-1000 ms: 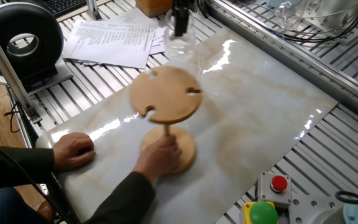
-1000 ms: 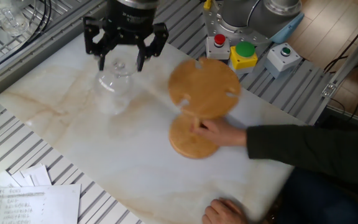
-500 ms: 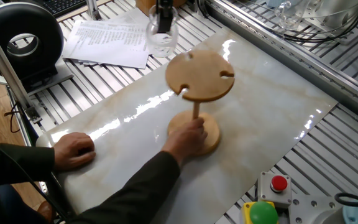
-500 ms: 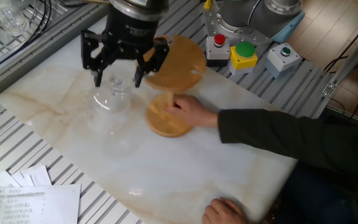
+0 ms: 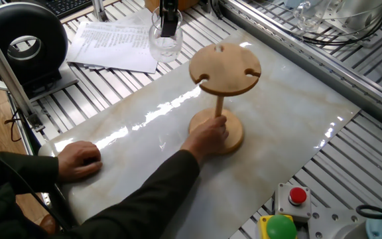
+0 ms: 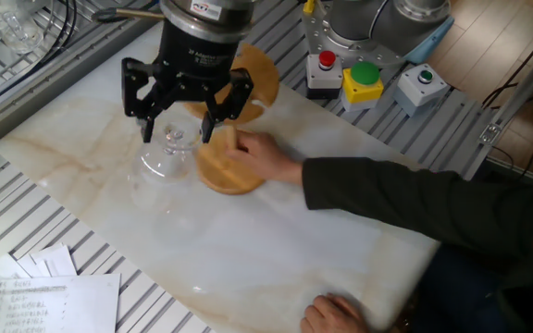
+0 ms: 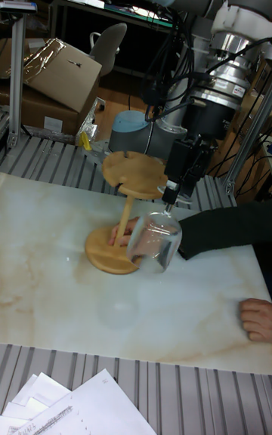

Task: Put the glass cup onto the shelf

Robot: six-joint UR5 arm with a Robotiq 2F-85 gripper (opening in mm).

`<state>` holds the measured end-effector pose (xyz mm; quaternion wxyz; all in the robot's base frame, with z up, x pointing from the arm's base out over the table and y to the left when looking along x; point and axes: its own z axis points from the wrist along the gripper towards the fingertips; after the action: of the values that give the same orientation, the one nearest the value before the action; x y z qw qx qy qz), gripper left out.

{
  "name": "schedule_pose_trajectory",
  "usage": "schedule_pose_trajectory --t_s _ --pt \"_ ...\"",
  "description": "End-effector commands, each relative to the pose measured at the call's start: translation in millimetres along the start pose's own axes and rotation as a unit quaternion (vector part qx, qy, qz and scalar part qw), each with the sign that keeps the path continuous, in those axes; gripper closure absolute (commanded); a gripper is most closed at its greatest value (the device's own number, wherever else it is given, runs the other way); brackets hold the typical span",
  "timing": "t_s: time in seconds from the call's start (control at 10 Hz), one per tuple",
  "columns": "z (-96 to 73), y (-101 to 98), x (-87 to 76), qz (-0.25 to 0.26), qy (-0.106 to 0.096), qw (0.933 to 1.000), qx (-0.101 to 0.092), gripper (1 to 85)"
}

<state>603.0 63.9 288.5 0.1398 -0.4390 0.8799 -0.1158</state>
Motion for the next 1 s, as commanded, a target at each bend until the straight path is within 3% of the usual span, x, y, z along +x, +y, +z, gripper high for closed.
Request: schedule_pose_trajectory --t_s 0.0,0.3,0.4,0.9 --pt "2.0 26.6 -8.8 0.054 -0.013 0.9971 -0.053 84.7" --pt "-7.8 67.6 -17.9 0.138 -0.015 0.9815 -0.132 84.7" --pt "-11.3 76.7 -18.7 0.158 -0.011 0.976 -0.149 84.7" --pt "-30.7 111.5 0.6 0.223 0.024 0.954 -0.199 84.7"
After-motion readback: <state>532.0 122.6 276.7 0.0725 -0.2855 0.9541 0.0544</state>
